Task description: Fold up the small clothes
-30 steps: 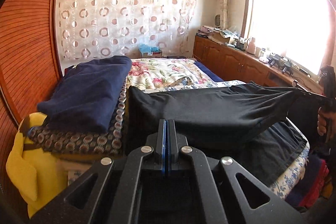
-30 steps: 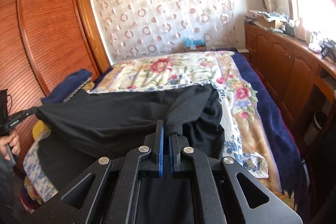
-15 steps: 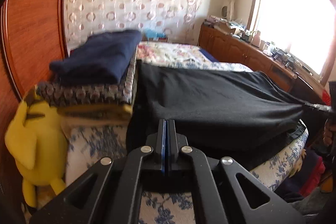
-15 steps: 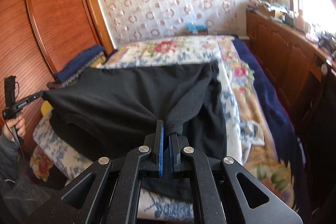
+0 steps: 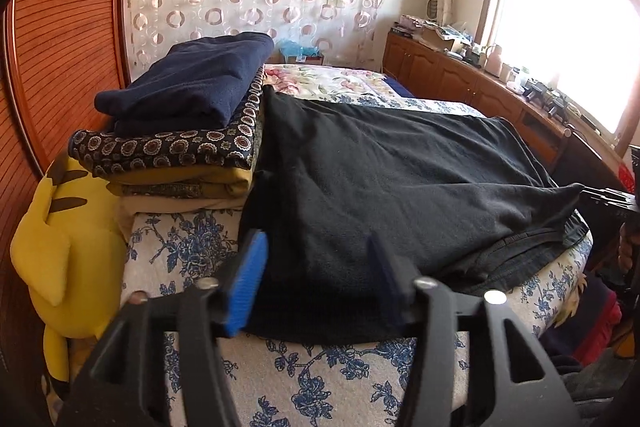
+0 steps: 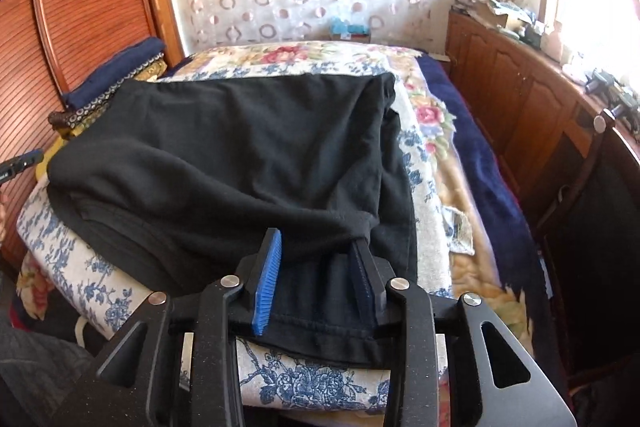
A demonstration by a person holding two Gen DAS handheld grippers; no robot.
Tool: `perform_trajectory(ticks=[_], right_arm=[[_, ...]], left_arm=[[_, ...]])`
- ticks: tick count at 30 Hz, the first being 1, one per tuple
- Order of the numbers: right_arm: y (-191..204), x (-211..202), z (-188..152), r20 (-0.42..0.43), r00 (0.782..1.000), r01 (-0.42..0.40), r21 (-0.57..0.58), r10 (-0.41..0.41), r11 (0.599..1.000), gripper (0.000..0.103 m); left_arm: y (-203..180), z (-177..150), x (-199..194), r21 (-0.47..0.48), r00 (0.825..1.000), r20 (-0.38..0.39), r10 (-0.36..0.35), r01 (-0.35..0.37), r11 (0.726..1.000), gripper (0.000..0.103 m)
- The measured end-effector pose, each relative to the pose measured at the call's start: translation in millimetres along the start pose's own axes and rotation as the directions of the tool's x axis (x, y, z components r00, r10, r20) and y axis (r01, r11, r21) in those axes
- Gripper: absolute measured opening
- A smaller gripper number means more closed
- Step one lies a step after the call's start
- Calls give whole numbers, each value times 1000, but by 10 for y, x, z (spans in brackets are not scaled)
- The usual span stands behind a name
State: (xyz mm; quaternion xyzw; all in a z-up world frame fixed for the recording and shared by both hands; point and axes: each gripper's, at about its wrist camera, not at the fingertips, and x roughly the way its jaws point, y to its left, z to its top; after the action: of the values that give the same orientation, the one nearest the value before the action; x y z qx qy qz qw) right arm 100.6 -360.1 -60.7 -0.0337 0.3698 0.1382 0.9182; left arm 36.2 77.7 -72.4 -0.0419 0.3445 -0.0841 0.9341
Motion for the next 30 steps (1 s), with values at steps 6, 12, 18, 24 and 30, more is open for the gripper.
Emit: perform_trajectory(ticks=[6,12,18,24,30], right_arm=[[18,-70,37,33,999,31,-2,-31,1000,39],[119,-35,152,64,997,48,-29,-46,998,46],[294,178,224,66,998,5,-31,-3,999,50],[469,507,191,12,1000,-22,-47,23,999,50],[502,746,118,-54,999,0,-57,-3,998,50]], left_arm=[[24,-18,49,-3,999,-12,39,-39,999,58],[82,-72,85,-21,996,-14,84,-84,996,58],[100,-133,141,-19,995,-33,95,-95,995,58],[113,-176,186,-22,994,-49,93,-95,995,58],[130,-200,206,-31,994,-57,93,-95,995,58]])
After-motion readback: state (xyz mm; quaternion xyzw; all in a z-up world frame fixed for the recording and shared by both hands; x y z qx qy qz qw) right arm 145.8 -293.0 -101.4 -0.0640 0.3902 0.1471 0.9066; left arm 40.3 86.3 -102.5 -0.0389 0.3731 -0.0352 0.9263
